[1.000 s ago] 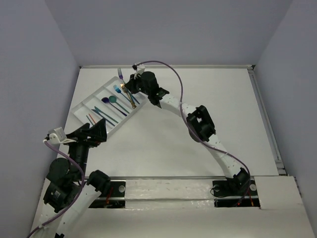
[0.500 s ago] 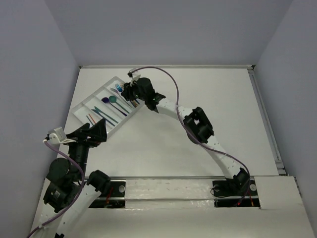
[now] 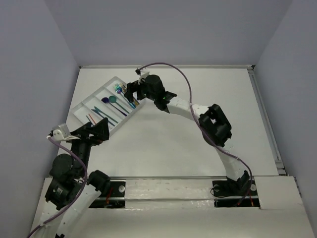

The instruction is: Sort the eating utensils into containers

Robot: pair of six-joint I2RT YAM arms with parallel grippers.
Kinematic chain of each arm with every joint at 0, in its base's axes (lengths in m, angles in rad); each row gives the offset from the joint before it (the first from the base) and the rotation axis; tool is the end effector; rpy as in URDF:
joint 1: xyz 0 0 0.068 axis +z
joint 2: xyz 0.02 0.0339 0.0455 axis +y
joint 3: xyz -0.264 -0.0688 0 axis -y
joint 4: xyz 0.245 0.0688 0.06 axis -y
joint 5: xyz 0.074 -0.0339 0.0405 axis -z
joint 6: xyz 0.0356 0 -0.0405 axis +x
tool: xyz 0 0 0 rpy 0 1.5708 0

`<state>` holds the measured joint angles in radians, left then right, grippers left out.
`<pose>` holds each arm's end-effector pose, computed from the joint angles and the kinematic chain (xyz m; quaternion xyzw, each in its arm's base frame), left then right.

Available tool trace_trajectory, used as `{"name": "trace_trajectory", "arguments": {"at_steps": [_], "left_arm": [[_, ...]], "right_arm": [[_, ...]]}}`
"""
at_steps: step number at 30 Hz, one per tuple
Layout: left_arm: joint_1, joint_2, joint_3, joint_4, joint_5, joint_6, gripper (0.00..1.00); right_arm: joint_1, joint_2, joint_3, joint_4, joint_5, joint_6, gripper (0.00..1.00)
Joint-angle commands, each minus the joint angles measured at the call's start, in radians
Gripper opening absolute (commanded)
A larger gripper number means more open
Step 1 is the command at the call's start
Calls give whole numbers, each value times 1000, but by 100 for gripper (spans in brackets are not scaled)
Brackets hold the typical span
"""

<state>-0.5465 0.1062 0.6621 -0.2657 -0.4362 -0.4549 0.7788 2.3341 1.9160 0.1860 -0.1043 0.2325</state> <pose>0.0384 -0.0057 0.3521 -0.1466 0.5906 -0.2624 0.7489 0.3940 0.3941 0.2344 -0.2424 0.7454 0.3359 0.5223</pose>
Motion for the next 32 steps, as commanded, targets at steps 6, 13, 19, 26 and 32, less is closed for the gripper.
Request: {"name": "trace_trajectory", "arguments": {"at_steps": [6,13,19,26,32], "left_arm": [[57,62,-9,80,122,48,99],[66,75,4,91,197,96,99],[66,69,57,91,205,136,99],[66,70,87,141,221,180,99],[66,84,53,155,287,167,99]], "right_arm": [[0,-610,-542,81,340,-25,99],[0,-974,-838,-59,408,39,100],[0,-1427,-1113,-37,474,99,100],[0,-1825,-1353,-95,687,112,100],[0,-1805,-1361,-134,669,159,100]]}}
